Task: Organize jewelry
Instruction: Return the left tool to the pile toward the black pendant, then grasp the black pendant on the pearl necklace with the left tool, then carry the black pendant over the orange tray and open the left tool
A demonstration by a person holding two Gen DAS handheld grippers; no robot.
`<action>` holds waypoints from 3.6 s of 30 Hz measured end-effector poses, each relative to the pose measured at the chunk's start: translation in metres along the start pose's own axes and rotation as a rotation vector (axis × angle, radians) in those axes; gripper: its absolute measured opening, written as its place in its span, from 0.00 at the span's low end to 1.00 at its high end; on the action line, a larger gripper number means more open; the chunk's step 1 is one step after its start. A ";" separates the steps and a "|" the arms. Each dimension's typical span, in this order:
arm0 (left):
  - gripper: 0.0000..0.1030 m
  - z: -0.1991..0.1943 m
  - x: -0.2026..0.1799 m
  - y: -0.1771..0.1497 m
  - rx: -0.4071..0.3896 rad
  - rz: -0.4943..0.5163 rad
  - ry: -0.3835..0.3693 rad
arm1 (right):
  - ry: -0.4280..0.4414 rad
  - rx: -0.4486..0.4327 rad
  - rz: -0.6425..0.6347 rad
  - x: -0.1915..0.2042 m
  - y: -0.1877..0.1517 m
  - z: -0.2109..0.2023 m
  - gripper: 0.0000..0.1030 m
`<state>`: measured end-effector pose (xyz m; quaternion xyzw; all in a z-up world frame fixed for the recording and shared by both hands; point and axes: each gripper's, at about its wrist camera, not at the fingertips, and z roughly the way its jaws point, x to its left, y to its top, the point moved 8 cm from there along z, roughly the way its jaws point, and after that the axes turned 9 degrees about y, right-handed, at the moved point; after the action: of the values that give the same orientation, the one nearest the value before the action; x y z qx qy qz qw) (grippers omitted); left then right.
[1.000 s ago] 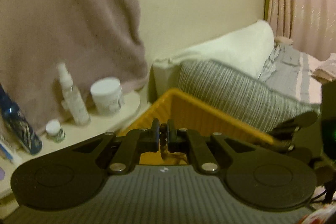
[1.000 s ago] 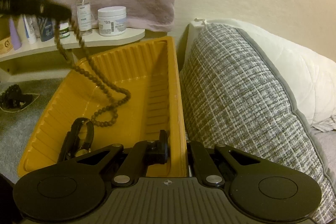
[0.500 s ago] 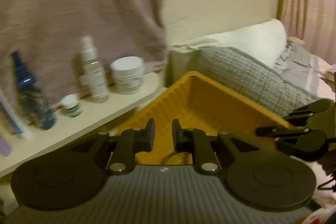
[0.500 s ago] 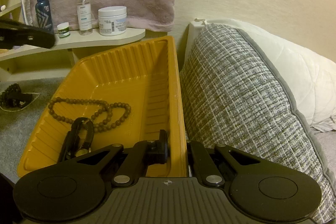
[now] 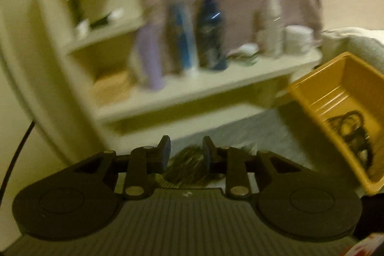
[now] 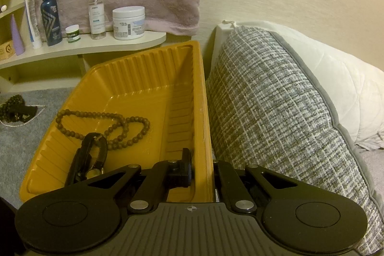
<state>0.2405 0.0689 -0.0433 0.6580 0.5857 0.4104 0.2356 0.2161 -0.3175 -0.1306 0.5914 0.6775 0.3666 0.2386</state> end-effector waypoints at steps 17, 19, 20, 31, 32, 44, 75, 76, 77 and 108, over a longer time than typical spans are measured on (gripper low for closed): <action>0.30 0.037 -0.040 -0.052 0.021 0.172 -0.065 | -0.006 0.011 -0.011 0.000 -0.002 0.000 0.03; 0.30 0.046 -0.046 -0.055 0.027 0.203 -0.066 | -0.006 0.012 -0.012 0.000 -0.002 0.000 0.03; 0.30 0.050 -0.049 -0.055 0.029 0.213 -0.070 | -0.006 0.013 -0.012 0.000 -0.002 0.000 0.03; 0.19 0.071 -0.063 -0.051 0.026 0.273 -0.070 | -0.006 0.019 -0.010 -0.002 -0.002 0.001 0.03; 0.12 0.070 -0.063 -0.052 0.027 0.271 -0.075 | -0.006 0.019 -0.010 -0.002 -0.002 0.001 0.03; 0.11 0.034 -0.059 -0.057 0.082 0.112 -0.159 | -0.007 0.018 -0.012 -0.003 -0.003 0.002 0.03; 0.05 0.013 -0.083 -0.051 -0.039 0.180 -0.085 | -0.007 0.016 -0.016 -0.002 -0.003 0.000 0.03; 0.05 0.011 -0.084 -0.049 -0.043 0.181 -0.088 | -0.006 0.016 -0.016 -0.002 -0.003 0.000 0.03; 0.05 0.010 -0.085 -0.047 -0.045 0.181 -0.090 | -0.007 0.016 -0.016 -0.002 -0.003 0.000 0.03; 0.05 -0.055 -0.222 0.006 -0.130 0.212 -0.456 | -0.002 0.013 -0.011 0.000 -0.002 -0.001 0.03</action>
<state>0.2039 -0.1554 -0.0669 0.7746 0.4177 0.3106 0.3592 0.2141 -0.3175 -0.1316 0.5896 0.6827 0.3603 0.2377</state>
